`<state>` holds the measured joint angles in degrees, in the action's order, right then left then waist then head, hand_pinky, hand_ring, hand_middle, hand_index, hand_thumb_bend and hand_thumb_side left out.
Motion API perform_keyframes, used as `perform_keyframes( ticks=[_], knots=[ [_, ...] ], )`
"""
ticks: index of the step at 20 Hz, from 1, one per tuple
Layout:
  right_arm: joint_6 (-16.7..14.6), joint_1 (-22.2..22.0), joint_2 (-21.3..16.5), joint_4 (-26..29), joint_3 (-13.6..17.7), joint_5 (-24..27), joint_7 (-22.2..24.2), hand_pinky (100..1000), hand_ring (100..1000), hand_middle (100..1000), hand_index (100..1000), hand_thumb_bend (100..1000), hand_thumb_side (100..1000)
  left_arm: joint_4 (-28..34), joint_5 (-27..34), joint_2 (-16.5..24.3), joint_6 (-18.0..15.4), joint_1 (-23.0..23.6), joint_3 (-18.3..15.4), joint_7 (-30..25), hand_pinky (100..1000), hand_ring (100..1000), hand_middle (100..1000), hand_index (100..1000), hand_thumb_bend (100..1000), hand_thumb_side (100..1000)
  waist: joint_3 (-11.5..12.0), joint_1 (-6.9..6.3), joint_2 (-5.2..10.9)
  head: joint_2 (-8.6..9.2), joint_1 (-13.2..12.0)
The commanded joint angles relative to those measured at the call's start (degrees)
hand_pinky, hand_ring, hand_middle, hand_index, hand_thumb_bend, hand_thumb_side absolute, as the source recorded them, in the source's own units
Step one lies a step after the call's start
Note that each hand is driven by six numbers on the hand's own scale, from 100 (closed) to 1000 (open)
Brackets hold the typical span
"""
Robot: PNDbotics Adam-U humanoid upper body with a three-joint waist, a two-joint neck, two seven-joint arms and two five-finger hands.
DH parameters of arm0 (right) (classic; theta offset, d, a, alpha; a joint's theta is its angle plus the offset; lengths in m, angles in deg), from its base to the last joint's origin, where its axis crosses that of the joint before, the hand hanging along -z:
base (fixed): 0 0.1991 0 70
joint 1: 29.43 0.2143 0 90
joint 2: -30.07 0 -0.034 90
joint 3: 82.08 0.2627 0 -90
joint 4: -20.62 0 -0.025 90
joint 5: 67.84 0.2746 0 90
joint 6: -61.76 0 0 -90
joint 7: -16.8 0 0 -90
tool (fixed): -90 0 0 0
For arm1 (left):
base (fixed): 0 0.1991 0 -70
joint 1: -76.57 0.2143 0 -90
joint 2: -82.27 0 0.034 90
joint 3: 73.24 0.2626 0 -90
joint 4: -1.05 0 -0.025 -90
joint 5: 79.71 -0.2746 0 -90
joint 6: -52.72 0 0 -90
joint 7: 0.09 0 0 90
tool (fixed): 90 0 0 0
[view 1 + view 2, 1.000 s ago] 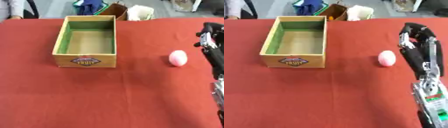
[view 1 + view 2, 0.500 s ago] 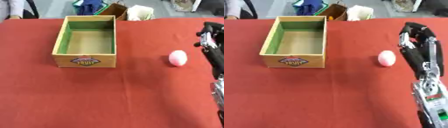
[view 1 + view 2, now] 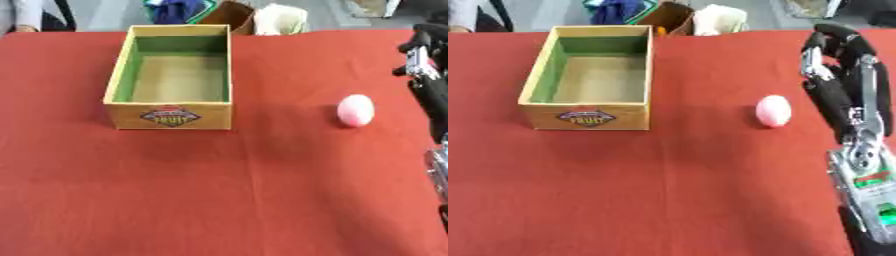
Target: Pick up objects on the table and place them in the box.
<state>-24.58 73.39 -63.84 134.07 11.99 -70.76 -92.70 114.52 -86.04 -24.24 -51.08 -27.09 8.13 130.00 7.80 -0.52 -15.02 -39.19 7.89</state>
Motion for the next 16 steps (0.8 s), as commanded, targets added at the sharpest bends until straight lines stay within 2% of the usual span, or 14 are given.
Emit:
perform_keyframes(
  ticks=[1, 6, 11, 16],
  knots=[
    [0.5, 1.2, -2.8, 1.1, 0.1, -1.6, 1.1, 532, 731, 568, 780, 100, 558, 1.1, 0.2, 0.2, 0.1, -0.3, 0.0, -0.3, 561, 495, 446, 600, 100, 648, 0.1, 0.13, 0.74, -0.67, 0.5],
    [2.0, 2.3, -4.7, 1.1, -0.4, -3.7, 3.7, 546, 750, 593, 800, 100, 602, 1.1, 0.3, 0.2, 0.1, -0.2, 0.1, -0.4, 562, 495, 445, 600, 100, 648, 0.3, 0.19, 0.61, -1.25, 1.3],
    [3.5, 3.4, -7.0, 1.1, -0.7, -6.4, 6.2, 565, 774, 626, 824, 100, 661, 1.1, 0.4, 0.2, 0.2, -0.3, 0.1, -0.5, 562, 496, 445, 599, 100, 649, 0.4, 0.29, 0.27, -1.02, 1.7],
    [6.3, 5.4, -11.0, 1.1, -0.8, -11.8, 9.7, 585, 788, 671, 846, 100, 720, 1.1, 0.5, 0.2, 0.3, -0.3, 0.3, -0.6, 563, 496, 444, 599, 100, 648, 0.6, 0.4, -0.03, -0.54, 1.8]
  ],
)
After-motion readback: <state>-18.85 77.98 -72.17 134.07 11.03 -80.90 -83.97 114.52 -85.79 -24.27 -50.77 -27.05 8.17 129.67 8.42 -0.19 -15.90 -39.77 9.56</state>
